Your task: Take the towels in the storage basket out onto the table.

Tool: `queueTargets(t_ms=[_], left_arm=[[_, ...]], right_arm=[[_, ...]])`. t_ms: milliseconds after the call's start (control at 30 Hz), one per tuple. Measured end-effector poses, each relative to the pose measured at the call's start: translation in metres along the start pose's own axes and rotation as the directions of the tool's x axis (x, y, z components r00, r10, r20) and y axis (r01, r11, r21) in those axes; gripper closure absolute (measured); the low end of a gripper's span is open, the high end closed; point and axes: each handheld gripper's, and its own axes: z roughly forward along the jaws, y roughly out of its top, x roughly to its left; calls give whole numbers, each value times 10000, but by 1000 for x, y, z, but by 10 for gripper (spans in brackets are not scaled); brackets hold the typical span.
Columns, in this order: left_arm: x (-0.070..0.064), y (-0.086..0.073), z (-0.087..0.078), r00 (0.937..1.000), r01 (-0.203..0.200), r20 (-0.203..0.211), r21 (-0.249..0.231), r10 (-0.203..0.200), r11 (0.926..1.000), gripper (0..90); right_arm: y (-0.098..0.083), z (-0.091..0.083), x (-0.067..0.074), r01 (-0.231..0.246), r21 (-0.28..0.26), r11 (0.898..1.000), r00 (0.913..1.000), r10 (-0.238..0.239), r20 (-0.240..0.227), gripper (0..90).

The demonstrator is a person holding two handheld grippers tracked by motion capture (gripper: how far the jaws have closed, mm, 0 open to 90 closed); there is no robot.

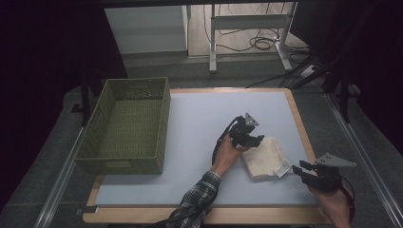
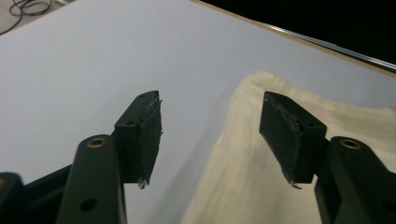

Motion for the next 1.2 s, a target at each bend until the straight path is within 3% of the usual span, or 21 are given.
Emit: queueTargets(t_ms=[300,667,867,1100,1200], left_arm=[[8,-19,-15,9997,-33,-241,296,40,9996,349],[5,-34,-11,10000,96,15,566,-97,9984,342],[4,-40,-8,10000,53,-16,805,-52,9967,409],[6,-45,-9,9989,-77,-456,1052,126,9944,412],[10,-47,-13,9988,95,-494,916,-49,9958,396]], right_arm=[[17,0,5,274,-98,9996,9996,-274,-23,523],[34,29,6,469,211,9987,9989,-468,-31,516],[32,36,1,323,388,9987,9995,-323,-6,521],[23,39,-4,147,620,9980,9999,-147,3,520],[20,41,-4,74,750,9972,9999,-67,-105,514]])
